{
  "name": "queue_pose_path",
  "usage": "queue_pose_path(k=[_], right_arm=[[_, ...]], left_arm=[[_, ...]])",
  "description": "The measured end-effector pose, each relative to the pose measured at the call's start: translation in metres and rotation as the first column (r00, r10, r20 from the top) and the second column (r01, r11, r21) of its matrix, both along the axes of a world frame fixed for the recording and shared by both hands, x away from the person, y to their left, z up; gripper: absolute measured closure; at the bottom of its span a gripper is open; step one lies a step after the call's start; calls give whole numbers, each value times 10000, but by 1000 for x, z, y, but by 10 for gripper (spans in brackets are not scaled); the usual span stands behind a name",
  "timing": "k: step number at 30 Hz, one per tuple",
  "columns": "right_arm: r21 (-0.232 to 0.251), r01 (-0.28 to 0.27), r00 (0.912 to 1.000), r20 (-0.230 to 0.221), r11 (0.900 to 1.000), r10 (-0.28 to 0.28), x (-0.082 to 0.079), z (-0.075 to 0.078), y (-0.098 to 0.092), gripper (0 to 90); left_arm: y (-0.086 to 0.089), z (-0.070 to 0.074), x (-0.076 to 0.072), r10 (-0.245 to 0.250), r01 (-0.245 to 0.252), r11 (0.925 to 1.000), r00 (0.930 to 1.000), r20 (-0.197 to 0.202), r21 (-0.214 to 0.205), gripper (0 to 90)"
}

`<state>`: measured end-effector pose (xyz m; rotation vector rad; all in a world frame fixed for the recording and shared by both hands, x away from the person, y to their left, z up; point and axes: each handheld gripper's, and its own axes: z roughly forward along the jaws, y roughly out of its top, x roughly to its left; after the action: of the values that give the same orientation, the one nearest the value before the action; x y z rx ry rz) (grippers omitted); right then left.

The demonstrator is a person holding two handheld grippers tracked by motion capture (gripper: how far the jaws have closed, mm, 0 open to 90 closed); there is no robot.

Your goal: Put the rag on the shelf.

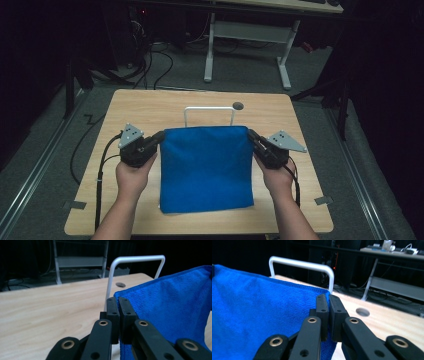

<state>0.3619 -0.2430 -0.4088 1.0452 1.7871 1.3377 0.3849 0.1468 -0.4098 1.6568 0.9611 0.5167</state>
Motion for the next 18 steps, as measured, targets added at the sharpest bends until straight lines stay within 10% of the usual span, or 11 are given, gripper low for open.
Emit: queue_pose_path(k=[18], right_arm=[[261, -63, 9932, 1167, 9996, 32, 4, 55, -1, 880]], left_arm=[[2, 58, 9, 187, -156, 9995, 9933, 1140, -274, 882]])
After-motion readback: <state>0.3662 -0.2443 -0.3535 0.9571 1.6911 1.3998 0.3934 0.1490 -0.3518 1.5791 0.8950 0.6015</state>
